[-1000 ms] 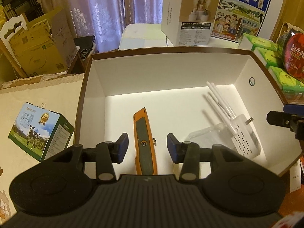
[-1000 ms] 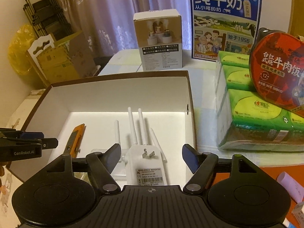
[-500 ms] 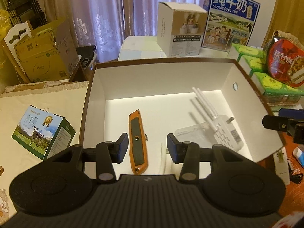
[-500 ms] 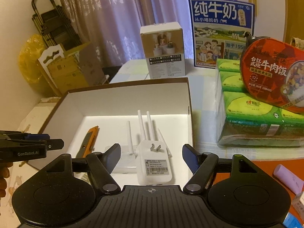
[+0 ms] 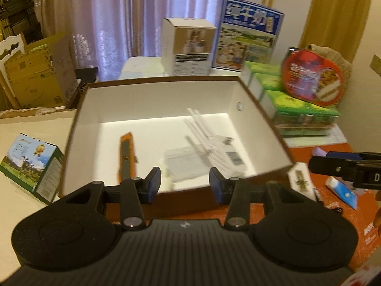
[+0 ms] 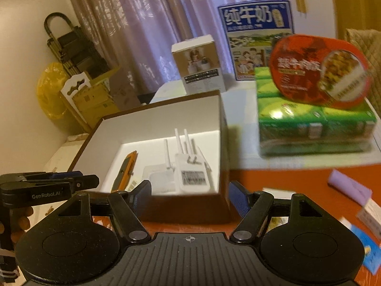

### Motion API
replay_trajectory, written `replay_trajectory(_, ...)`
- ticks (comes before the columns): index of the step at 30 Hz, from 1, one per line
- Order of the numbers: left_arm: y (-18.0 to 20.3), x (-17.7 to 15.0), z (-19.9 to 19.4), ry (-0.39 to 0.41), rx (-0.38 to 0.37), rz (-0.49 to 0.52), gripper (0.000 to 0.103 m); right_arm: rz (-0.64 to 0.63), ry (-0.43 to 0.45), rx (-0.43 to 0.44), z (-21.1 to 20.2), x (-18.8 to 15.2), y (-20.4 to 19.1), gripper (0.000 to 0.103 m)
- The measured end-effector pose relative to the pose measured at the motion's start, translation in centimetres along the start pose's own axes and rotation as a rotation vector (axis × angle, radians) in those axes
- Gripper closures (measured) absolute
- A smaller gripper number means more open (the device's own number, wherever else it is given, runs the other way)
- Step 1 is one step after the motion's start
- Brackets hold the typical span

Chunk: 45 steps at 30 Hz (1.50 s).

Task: Organize rigid objects
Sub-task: 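Withdraw both tools from the brown box toward the items on the mat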

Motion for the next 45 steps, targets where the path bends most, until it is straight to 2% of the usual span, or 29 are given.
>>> replay_trajectory(10, 5.3, -2.6, -2.1, -0.018, -0.086, 0.029, 0.059, 0.047, -0.005, -0.025, -4.9, -3.0, 3.1, 0.034)
replay_trajectory(21, 11.1, -4.9, -1.2, -0.092, -0.171, 0.111, 0.059, 0.098, -0.052, -0.101, -8.5, -6.4, 7.2, 0.034)
replay_trajectory(31, 15.4, -6.0, 0.6, -0.141, -0.218, 0.184, 0.059, 0.110, -0.089, -0.175, -10.0, -8.0, 10.2, 0.034)
replay_trajectory(35, 16.7, -6.3, 1.2, -0.155, -0.231, 0.208, 0.054, 0.128, -0.096, -0.192, -10.4, -8.3, 11.3, 0.034)
replay_trajectory(45, 19.5, -6.9, 3.0, -0.164, -0.263, 0.259, 0.050, 0.154, -0.106, -0.248, -11.0, -8.9, 14.2, 0.034)
Point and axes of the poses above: each gripper's, at about its wrist camera, not at the fingertips, and z roughly the way its jaws point, y to its right, x to its top, the point moved 1 cm from there along z, roughly the way its jaws point, and after that the axes turned 7 degrees about x, right-handed, at the moved point
